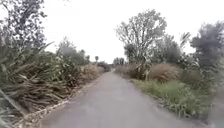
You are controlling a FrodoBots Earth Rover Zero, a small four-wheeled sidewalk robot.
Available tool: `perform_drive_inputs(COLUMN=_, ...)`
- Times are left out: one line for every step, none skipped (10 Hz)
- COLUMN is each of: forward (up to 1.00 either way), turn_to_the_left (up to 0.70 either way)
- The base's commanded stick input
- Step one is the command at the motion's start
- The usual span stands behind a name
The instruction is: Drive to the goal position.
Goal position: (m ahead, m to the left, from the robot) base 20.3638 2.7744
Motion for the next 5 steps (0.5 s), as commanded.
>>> perform_drive_inputs(forward=1.00, turn_to_the_left=0.00)
perform_drive_inputs(forward=1.00, turn_to_the_left=0.00)
perform_drive_inputs(forward=1.00, turn_to_the_left=0.00)
perform_drive_inputs(forward=1.00, turn_to_the_left=0.00)
perform_drive_inputs(forward=1.00, turn_to_the_left=0.00)
